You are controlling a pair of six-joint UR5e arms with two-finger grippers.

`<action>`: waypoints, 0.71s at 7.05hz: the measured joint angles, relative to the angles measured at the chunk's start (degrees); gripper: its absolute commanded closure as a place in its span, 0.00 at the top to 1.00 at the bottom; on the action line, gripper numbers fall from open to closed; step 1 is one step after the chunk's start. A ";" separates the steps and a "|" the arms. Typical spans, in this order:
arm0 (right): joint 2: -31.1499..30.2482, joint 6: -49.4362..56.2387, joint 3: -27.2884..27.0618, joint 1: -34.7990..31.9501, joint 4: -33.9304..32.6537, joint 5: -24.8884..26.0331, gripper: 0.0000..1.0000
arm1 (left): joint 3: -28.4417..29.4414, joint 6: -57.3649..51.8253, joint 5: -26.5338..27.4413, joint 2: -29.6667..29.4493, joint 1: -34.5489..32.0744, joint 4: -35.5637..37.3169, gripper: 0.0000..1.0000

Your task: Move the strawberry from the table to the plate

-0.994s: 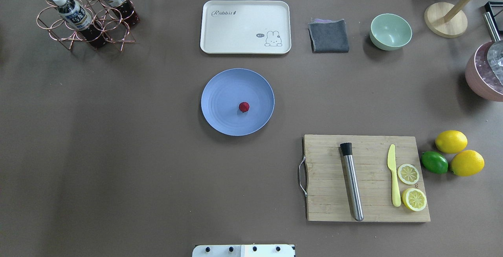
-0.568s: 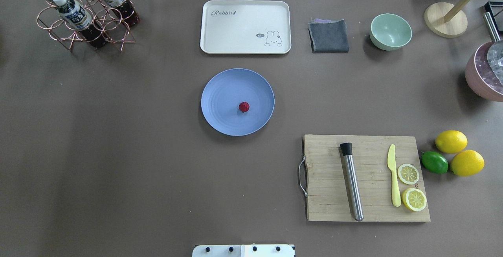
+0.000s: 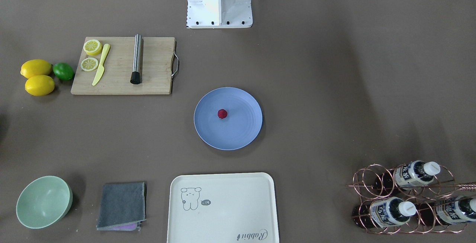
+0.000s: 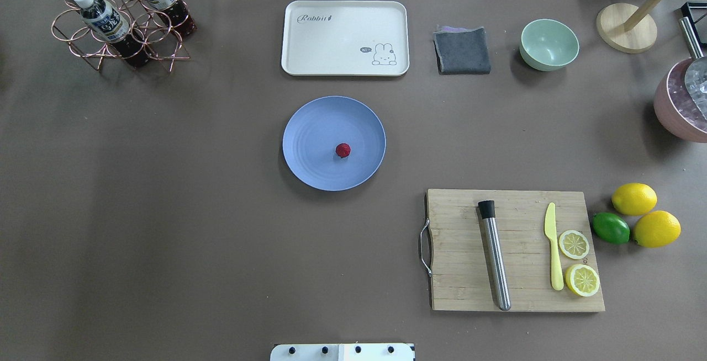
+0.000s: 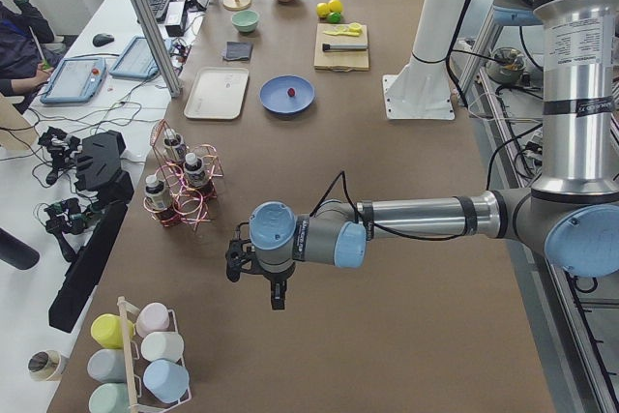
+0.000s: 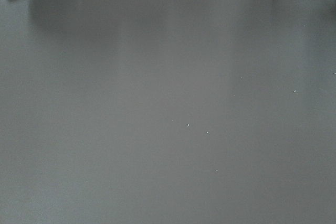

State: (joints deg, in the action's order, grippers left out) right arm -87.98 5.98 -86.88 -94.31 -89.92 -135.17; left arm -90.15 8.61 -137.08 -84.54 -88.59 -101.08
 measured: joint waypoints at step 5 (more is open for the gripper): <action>-0.15 -0.05 0.03 -0.02 -0.02 -0.06 1.00 | 0.59 0.00 0.16 -0.07 0.00 -0.11 0.98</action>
State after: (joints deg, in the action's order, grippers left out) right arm -88.12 5.93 -86.85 -94.33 -89.94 -135.23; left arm -89.56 8.61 -136.92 -84.61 -88.59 -101.19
